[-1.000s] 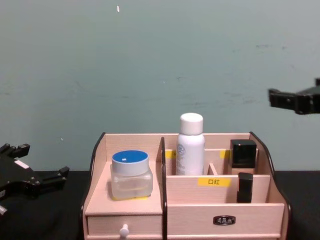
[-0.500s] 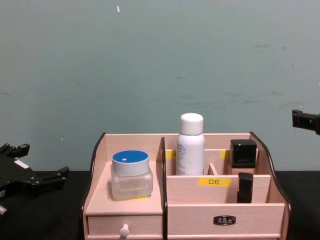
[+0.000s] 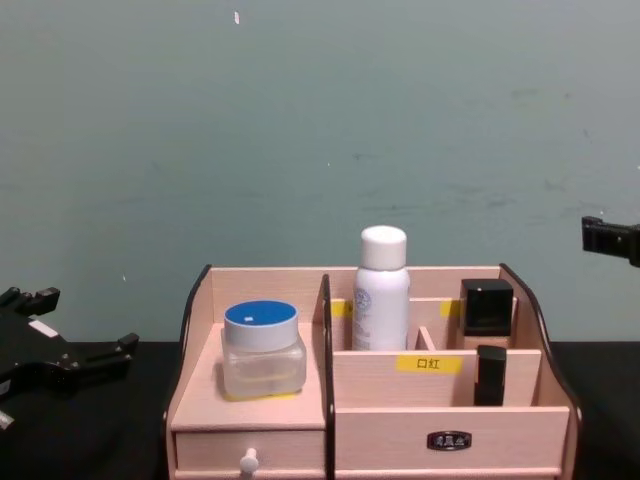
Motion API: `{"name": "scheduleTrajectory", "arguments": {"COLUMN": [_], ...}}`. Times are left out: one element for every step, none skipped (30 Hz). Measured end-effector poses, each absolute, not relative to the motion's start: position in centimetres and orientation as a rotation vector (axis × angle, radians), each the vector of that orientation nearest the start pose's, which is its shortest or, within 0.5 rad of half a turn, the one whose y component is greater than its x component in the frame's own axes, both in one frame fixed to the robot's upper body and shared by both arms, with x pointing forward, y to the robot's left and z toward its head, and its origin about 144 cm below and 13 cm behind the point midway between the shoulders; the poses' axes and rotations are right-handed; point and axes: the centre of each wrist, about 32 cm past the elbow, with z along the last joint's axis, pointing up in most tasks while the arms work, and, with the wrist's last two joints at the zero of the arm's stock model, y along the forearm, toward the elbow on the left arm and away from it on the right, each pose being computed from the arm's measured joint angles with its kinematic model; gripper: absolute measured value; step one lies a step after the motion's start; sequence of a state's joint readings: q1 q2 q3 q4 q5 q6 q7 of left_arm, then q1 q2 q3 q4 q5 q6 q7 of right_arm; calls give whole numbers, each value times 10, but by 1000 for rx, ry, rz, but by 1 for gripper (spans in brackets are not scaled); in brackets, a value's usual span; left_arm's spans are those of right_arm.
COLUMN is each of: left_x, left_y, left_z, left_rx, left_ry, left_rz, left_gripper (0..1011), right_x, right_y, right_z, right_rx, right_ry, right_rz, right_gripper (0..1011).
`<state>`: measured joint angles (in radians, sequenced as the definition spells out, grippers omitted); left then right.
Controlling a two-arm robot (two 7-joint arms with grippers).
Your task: Pick up the facial cleanser and watermelon frost from the table and place them into the tiered storage box.
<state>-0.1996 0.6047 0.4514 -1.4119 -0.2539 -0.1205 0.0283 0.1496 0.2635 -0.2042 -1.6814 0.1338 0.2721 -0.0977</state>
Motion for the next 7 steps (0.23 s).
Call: {"name": "scheduleTrajectory", "arguments": {"left_x": [489,489,489,489,489,489,489], "left_y": [310,310,310,310,310,310,310], "left_z": [1140,1140,1140,1140,1140,1140,1140], "left_rx": [305,305,304,305,305,305,304], "left_ry": [-285,-285,-285,-285,-285,-285,-285], "left_rz": [1248,1248,1248,1248,1248,1248,1248], "left_gripper": [1001,1001,1001,1001,1001,1001,1001], "right_x": [489,489,489,489,489,489,489], "right_y": [-232,-232,-232,-232,-232,-232,-232], "right_z": [1217,1217,1218,1218,1218,1218,1218], "right_rx": [-163,-162,-162,-162,-162,-162,-162], "right_ry": [-92,-92,-92,-92,-92,-92,-93], "right_rz": [-1472,-1472,-1471,-1471,-1471,-1471,-1471], "right_gripper": [1002,1002,1002,1002,1002,1002,1002]}}
